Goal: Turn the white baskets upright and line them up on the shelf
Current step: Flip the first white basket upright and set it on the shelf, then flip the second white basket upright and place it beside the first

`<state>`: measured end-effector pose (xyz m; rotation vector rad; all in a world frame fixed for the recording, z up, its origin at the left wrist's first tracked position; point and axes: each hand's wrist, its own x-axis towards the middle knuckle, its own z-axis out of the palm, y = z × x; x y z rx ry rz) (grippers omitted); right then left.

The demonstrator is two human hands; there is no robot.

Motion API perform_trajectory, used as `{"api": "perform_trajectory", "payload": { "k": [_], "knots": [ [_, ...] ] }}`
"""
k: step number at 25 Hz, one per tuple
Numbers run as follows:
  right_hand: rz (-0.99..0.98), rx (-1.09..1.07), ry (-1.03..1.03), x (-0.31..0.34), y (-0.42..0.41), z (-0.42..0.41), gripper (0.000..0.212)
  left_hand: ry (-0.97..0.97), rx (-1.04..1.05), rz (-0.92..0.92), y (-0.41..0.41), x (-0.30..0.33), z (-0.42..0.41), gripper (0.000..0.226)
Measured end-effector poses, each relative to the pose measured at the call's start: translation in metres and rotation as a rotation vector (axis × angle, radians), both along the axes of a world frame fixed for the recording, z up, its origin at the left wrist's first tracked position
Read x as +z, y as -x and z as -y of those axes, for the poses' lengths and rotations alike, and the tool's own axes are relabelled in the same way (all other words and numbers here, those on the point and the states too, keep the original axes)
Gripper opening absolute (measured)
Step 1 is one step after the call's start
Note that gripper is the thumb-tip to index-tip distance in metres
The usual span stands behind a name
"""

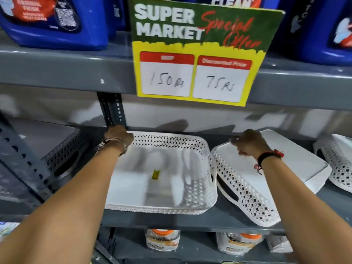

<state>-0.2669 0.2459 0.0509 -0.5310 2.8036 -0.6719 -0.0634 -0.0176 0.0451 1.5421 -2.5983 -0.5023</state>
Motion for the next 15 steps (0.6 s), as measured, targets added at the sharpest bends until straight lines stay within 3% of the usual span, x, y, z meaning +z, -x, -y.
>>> {"api": "perform_trajectory", "payload": {
  "k": [2,4,6,9,12,15],
  "knots": [
    [-0.155,-0.07,-0.028,0.001,0.032,-0.026,0.039,-0.149,-0.14,-0.242,0.038,0.012,-0.031,0.03],
    [-0.197,-0.106,-0.097,-0.007,0.065,-0.061,0.048,-0.508,-0.192,-0.459,0.075,0.022,-0.082,0.022],
    [-0.18,-0.102,-0.132,-0.012,0.087,-0.089,0.05,-0.831,-0.202,-0.514,0.102,0.027,-0.127,0.03],
    [-0.15,-0.055,-0.103,-0.021,0.121,-0.127,0.045,-1.033,-0.173,-0.403,0.132,0.019,-0.184,0.03],
    [-0.075,0.053,-0.124,-0.037,0.147,-0.157,0.044,-0.916,-0.109,-0.128,0.15,-0.008,-0.217,0.041],
    [0.016,0.076,-0.102,-0.05,0.17,-0.176,0.052,-0.892,-0.019,-0.007,0.153,-0.027,-0.242,0.052]
  ]
}}
